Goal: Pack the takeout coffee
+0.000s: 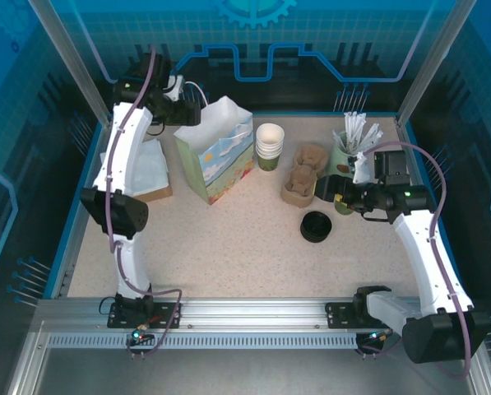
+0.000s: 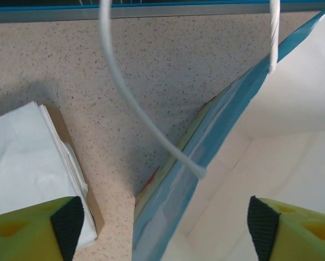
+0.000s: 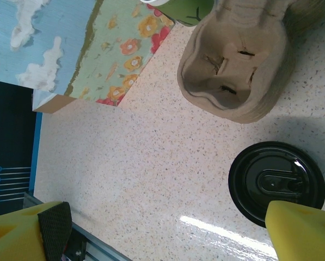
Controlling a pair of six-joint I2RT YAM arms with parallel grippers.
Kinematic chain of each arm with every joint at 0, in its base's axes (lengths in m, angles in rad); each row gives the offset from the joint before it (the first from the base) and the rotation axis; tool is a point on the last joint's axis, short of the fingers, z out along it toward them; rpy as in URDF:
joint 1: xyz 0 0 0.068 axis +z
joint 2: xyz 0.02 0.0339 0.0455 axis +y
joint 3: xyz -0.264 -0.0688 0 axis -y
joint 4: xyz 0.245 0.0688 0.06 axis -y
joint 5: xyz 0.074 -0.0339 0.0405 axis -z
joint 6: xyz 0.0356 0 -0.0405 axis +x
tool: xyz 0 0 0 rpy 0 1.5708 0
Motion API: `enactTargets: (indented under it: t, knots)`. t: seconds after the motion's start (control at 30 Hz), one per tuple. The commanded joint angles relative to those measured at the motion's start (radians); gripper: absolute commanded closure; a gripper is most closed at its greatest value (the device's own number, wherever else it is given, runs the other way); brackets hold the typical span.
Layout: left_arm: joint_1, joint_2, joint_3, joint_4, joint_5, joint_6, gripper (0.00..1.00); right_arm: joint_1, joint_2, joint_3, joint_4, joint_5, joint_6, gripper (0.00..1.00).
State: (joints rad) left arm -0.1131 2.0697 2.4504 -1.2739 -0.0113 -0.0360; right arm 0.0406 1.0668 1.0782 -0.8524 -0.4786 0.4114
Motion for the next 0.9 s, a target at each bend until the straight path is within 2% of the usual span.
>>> enactTargets:
  t: [0.0,0.2,0.5,0.63,0.87]
  knots:
    - [0.007,0.029,0.063,-0.045,0.017,0.045,0.24,0.013,-0.008,-0.014,-0.01,0.003,0.001,0.06]
    - [0.007,0.062,0.067,-0.043,0.057,0.064,0.37,0.013,-0.004,-0.012,-0.01,0.006,-0.005,0.06]
    - [0.007,0.066,0.097,-0.045,0.082,0.068,0.7,0.014,0.005,-0.011,-0.007,0.003,-0.006,0.06]
    - [0.007,0.035,0.097,-0.057,0.088,0.077,0.89,0.013,0.009,-0.006,-0.01,0.007,-0.008,0.06]
    - [0.007,-0.042,0.044,-0.057,0.107,0.081,1.0,0.014,0.012,0.0,-0.01,0.012,-0.005,0.06]
